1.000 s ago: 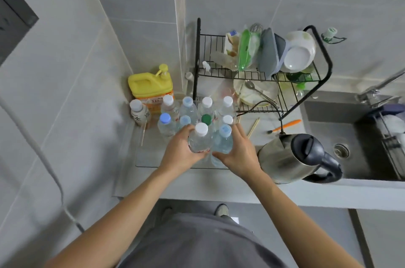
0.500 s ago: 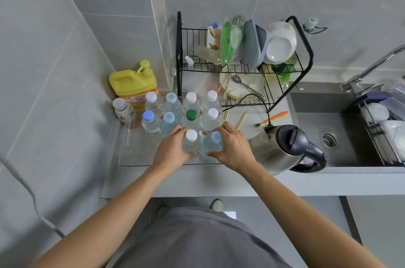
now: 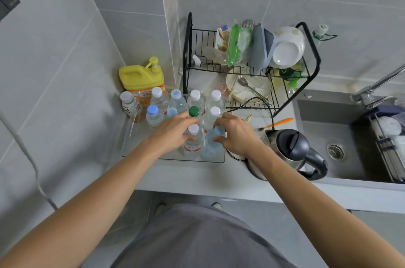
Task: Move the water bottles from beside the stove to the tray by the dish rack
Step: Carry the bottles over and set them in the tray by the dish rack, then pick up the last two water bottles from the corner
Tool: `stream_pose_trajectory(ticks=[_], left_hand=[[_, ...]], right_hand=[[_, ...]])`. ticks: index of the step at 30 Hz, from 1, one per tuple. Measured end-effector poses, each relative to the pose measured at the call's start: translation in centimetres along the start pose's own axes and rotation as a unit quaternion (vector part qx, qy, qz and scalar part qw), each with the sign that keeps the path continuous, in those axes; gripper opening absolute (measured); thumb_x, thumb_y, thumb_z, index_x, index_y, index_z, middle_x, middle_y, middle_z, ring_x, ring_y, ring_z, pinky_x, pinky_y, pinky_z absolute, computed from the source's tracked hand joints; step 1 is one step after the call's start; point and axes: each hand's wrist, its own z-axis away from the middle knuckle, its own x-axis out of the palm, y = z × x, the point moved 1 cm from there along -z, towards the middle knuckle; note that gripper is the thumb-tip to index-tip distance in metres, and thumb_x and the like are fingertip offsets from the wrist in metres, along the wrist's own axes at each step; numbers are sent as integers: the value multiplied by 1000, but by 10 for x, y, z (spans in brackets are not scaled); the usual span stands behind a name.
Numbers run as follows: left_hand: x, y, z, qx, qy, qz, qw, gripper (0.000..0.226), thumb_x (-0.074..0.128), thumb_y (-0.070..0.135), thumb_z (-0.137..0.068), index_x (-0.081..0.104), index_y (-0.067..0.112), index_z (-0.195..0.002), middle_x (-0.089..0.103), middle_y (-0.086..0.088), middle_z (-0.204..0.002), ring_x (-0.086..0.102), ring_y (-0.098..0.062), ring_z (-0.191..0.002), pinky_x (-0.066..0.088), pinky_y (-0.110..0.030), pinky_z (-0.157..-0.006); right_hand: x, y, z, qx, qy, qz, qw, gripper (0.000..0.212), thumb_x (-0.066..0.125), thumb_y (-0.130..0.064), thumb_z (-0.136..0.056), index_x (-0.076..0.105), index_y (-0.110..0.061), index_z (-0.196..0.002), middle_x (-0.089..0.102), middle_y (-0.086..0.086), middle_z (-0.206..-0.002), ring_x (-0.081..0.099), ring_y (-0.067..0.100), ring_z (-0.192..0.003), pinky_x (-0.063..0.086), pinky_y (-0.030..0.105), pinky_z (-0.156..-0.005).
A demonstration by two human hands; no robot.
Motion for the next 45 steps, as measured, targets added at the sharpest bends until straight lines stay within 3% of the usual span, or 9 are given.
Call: stream_pose_trajectory(ticks=[5, 8, 14, 25, 29, 32, 35, 39, 45], left_hand=[[4, 2, 3, -6, 21, 25, 999, 38, 82, 26, -89, 65, 24, -123, 52, 13, -119, 55, -14, -81, 46, -36, -71], [7, 4, 4, -10, 24, 23, 999, 36, 82, 27, -89, 64, 24, -121, 54, 11, -121, 56, -15, -78, 53, -41, -74], [7, 6, 2, -17, 17, 1, 1000, 36, 81, 26, -90, 63, 22, -121, 54, 7, -124, 60, -22, -81, 53, -42, -72], [4, 7, 1, -23, 0, 2, 1000, 36, 82, 29, -89, 61, 25, -118, 52, 10, -119, 61, -20, -80, 52, -41, -70], [-5, 12, 9, -34, -23, -31, 999, 51, 80, 44, -87, 53, 32, -129, 52, 9, -123, 68, -27, -94, 57, -45, -73], [-18, 26, 18, -19, 40, -72, 996, 66, 71, 64, -83, 50, 32, -138, 56, 7, -122, 67, -26, -100, 57, -41, -69], [-37, 44, 17, 27, 98, -67, 993, 59, 61, 70, -82, 53, 34, -129, 58, 9, -117, 63, -22, -111, 58, -41, -70], [-53, 68, -11, 91, 79, -66, 990, 57, 58, 71, -82, 54, 36, -128, 54, 10, -115, 54, -19, -115, 55, -38, -76], [-45, 170, -49, 219, 81, -115, 966, 68, 55, 69, -84, 54, 35, -143, 52, 6, -133, 47, -23, -127, 50, -43, -97]], right_hand=[[-1, -4, -5, -11, 1, 6, 1000, 42, 88, -35, -82, 68, -13, -112, 62, 4, -105, 61, 31, -87, 47, 35, -72], [3, -3, -4, -8, 4, 4, 1000, 43, 88, -35, -81, 68, -12, -111, 63, 5, -105, 62, 31, -88, 47, 35, -73], [5, -1, -2, -9, -6, -12, 1000, 38, 88, -26, -82, 70, -12, -112, 62, 7, -109, 62, 33, -92, 53, 42, -80], [10, 2, 1, -16, 1, -29, 999, 37, 88, -19, -81, 69, -11, -111, 59, 7, -109, 58, 31, -96, 54, 45, -81], [11, -2, 5, 5, -3, -33, 999, 38, 86, -19, -83, 67, -14, -116, 55, 5, -114, 56, 29, -103, 53, 48, -88], [5, -11, 15, 22, -1, -36, 999, 49, 85, -28, -84, 63, -19, -127, 50, 0, -123, 49, 23, -113, 53, 43, -94], [-17, -20, 33, 50, 68, -34, 996, 52, 80, -38, -87, 60, -22, -132, 49, -3, -124, 48, 20, -116, 55, 39, -89], [-60, -18, 69, 136, 177, -3, 975, 44, 70, -40, -91, 60, -23, -130, 50, -4, -122, 50, 21, -116, 57, 41, -83], [-111, 12, 181, 290, 306, 47, 905, 50, 61, -46, -93, 58, -25, -139, 46, -1, -144, 44, 24, -131, 47, 44, -104]])
